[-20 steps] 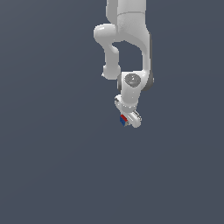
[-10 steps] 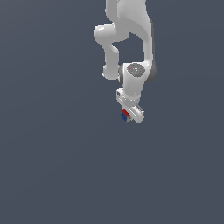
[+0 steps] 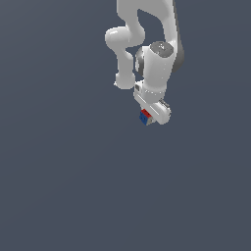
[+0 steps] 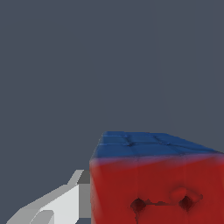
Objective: Pick up the object and move it to a goal position.
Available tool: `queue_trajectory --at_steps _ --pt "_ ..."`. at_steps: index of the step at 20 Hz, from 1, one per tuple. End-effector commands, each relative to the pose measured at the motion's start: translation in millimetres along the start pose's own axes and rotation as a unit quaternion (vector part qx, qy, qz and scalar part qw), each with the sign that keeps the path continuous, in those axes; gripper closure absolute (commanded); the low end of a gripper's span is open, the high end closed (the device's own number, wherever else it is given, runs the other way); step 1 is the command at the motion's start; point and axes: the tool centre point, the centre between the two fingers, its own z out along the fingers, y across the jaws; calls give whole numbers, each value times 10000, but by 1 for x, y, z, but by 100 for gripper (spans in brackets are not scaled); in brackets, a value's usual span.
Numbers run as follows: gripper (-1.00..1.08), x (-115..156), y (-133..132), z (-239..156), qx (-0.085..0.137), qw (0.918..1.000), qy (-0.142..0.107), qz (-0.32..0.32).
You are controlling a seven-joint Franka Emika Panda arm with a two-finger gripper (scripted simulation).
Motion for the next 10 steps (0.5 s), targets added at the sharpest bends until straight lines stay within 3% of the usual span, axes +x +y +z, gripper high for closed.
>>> queue_trajectory --at_steps 1,10 --pt "108 -3 -1 -24 3 10000 5 2" --pt "108 -11 -5 -79 2 10000 4 -2"
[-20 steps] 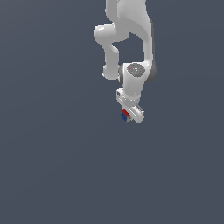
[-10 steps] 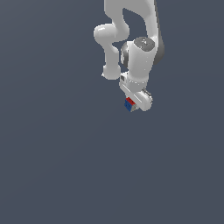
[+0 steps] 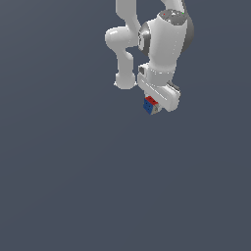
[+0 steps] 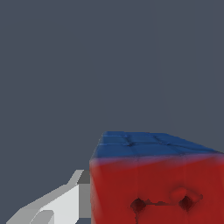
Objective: Pick up the object and move it to a goal position.
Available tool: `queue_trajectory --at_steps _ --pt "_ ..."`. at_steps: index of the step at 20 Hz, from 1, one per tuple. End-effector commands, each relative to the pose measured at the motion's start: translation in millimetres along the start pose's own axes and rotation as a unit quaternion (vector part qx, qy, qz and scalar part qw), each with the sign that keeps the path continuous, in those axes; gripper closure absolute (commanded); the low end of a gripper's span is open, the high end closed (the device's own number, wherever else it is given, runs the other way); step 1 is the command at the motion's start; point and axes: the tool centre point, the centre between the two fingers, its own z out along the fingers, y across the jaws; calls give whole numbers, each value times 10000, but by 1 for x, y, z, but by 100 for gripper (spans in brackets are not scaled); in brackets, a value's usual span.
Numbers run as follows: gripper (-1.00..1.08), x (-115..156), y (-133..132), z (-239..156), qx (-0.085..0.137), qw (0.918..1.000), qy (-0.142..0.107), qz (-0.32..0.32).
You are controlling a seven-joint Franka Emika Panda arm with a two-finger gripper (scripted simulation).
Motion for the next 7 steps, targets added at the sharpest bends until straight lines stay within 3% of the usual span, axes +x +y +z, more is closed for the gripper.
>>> queue_trajectory --at_steps 1,7 --pt "108 -1 -1 -11 2 10000 0 0" --pt "108 -3 -3 -20 3 10000 -3 -2"
